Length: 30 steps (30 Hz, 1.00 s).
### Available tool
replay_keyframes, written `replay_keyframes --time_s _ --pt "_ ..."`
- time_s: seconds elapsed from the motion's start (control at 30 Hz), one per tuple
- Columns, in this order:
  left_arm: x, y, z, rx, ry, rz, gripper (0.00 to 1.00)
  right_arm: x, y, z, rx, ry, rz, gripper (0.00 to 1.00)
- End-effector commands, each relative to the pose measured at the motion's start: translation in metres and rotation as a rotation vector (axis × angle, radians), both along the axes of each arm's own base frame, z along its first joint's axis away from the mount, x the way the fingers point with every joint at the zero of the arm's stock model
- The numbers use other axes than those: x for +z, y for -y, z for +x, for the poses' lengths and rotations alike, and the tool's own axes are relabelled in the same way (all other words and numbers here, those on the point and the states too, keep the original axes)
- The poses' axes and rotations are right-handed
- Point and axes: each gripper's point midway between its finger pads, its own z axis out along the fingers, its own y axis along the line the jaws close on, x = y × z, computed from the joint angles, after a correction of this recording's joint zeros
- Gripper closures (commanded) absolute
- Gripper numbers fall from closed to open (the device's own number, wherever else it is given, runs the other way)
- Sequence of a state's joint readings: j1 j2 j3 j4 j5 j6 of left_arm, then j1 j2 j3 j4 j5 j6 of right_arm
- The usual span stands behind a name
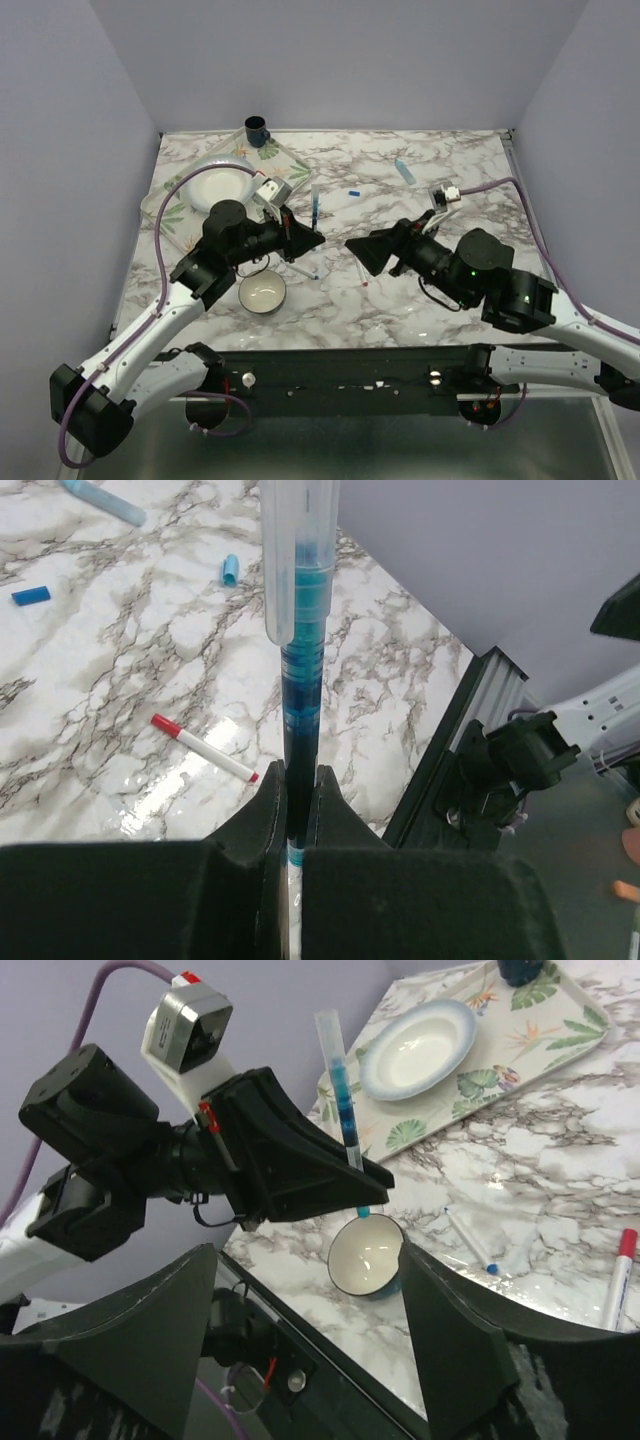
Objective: Insert the pens into the pen caps
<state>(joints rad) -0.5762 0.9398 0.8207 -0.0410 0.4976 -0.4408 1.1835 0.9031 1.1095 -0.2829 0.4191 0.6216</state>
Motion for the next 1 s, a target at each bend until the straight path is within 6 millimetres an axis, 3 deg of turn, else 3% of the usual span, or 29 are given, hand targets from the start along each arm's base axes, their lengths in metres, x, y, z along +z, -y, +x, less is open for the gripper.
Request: replay_keyframes --time_s 0.0,0.03,0.13,0.2,0.23,0.37,0.4,0.43,0.47,0.5,0.6,0.67,0.8,0.97 --pt "-0.018 0.0 0.019 0.105 -0.097 -0.013 1.0 -0.053 0.018 -0.012 0.007 -0.082 -0.067 0.17" --pt "-0.026 0.001 0.023 0.123 -0.133 -0.01 1.0 -0.066 0.023 -0.013 -0.004 -0.107 -0.094 0.09" --pt "-0.067 0.006 0.037 0.206 -0.313 0.02 1.0 -0.094 0.039 -0.017 -0.049 -0.189 -0.123 0.0" --pt "-0.101 0.013 0.041 0.232 -0.409 0.063 1.0 -0.103 0.047 -0.018 -0.063 -0.196 -0.126 0.0" --pt "-0.112 0.015 0.04 0.247 -0.45 0.073 1.0 -0.119 0.053 -0.017 -0.09 -0.215 -0.148 0.0" --pt "-0.137 0.04 0.04 0.262 -0.477 0.127 1.0 -0.149 0.092 -0.015 -0.246 -0.301 -0.131 0.0" --pt "-0.152 0.044 0.04 0.272 -0.507 0.164 1.0 -0.151 0.098 -0.017 -0.257 -0.309 -0.118 0.0" --pt "-0.157 0.05 0.038 0.271 -0.519 0.18 0.99 -0.145 0.107 -0.018 -0.268 -0.302 -0.069 0.0" --pt "-0.157 0.054 0.045 0.315 -0.547 0.169 0.98 -0.151 0.116 -0.018 -0.297 -0.308 -0.065 0.0" --pt "-0.18 0.052 0.044 0.349 -0.61 0.215 0.98 -0.152 0.122 -0.018 -0.313 -0.309 -0.049 0.0" --pt "-0.21 0.055 0.047 0.438 -0.749 0.228 0.98 -0.151 0.147 -0.019 -0.372 -0.309 0.019 0.0" --pt "-0.22 0.06 0.043 0.452 -0.786 0.229 0.98 -0.147 0.159 -0.021 -0.382 -0.299 0.06 0.0" --pt "-0.245 0.068 0.041 0.471 -0.833 0.266 0.96 -0.148 0.168 -0.025 -0.377 -0.287 0.078 0.0" --pt "-0.257 0.073 0.038 0.477 -0.879 0.304 0.91 -0.154 0.168 -0.025 -0.383 -0.299 0.06 0.0"
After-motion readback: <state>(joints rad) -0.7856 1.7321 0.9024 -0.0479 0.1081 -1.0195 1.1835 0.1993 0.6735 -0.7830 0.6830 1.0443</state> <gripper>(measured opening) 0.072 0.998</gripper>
